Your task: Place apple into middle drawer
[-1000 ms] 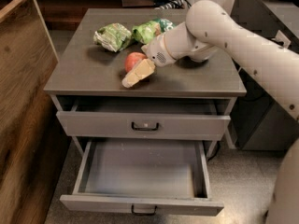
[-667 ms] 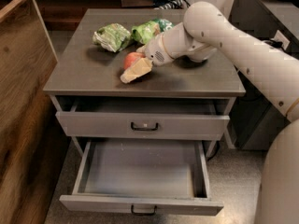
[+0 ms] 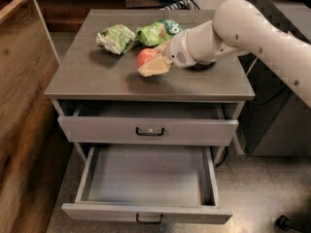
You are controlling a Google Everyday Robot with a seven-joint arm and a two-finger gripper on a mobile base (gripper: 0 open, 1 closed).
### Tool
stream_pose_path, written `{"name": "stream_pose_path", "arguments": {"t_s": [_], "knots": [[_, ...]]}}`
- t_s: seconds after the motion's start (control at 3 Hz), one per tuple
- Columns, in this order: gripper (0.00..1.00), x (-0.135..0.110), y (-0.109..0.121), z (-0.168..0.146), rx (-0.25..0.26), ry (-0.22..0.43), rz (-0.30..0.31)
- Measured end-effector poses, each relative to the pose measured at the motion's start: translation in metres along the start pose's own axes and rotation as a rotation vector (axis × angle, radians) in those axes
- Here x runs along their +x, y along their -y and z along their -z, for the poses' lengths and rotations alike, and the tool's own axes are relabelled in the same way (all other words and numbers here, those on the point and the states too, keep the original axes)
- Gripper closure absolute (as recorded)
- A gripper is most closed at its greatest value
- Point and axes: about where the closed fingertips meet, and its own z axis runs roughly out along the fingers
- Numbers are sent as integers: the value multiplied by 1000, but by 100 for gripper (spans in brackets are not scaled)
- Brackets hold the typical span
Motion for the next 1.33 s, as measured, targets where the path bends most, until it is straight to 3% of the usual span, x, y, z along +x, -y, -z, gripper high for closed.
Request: {"name": "stream_pose_path", "arguments": {"t_s": [0.33,0.67,1.0,1.33], "knots": [[87,-3,-18,34,42,11,-3],[100,-5,-37,59,15,48,-6],[100,-3,-70,76,-123,145,-18],[100,11,-116,68,-308,204,-75]]}}
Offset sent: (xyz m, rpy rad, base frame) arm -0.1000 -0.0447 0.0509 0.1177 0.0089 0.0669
